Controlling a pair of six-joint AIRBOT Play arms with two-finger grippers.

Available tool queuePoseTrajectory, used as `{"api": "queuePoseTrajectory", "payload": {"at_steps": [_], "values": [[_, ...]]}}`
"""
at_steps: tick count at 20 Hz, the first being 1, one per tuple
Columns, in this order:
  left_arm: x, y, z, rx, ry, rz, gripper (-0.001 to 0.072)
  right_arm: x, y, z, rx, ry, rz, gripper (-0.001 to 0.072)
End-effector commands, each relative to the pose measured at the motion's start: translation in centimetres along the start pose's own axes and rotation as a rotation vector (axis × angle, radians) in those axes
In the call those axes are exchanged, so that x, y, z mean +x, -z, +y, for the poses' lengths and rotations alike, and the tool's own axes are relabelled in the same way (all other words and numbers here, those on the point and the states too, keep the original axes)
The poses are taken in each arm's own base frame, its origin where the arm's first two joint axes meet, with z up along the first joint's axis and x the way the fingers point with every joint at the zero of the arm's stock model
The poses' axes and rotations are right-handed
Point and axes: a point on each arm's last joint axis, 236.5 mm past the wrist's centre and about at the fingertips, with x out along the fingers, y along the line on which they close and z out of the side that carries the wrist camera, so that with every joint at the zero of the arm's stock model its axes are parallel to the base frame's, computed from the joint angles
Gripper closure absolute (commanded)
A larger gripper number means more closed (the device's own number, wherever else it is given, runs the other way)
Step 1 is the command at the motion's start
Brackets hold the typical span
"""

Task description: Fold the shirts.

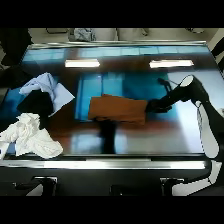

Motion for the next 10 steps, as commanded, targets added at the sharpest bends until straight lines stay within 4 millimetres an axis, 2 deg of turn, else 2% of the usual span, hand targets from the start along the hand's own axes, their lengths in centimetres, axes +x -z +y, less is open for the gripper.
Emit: {"api": "queuePoseTrajectory", "payload": {"at_steps": [1, 4, 5, 6, 7, 8, 9, 10], "values": [[1.0, 1.3, 0.6, -0.021, -0.006, 0.039, 0.0683, 4.4, -1.1, 0.4, 0.072, -0.064, -0.08, 0.0067], [1.0, 1.3, 0.6, -0.023, -0.006, 0.038, 0.0683, 6.4, -2.5, 2.4, 0.081, -0.112, -0.11, 0.0076], [1.0, 1.2, 0.6, -0.023, -0.006, 0.037, 0.0683, 7.0, -2.6, 2.9, 0.08, -0.119, -0.11, 0.0125], [1.0, 1.2, 0.6, -0.023, -0.006, 0.034, 0.0683, 7.4, -2.6, 3.2, 0.092, -0.118, -0.103, 0.0213], [1.0, 1.1, 0.6, -0.023, -0.006, 0.032, 0.0683, 7.5, -2.6, 3.4, 0.109, -0.12, -0.102, 0.0383], [1.0, 1.1, 0.6, -0.023, -0.006, 0.031, 0.0683, 7.3, -2.8, 3.6, 0.134, -0.129, -0.11, 0.0613], [1.0, 1.1, 0.6, -0.023, -0.006, 0.031, 0.0683, 6.5, -3.4, 3.9, 0.128, -0.145, -0.13, 0.0665], [1.0, 1.1, 0.6, -0.022, -0.006, 0.031, 0.0683, 5.1, -4.3, 4.5, 0.079, -0.17, -0.168, 0.0666]]}}
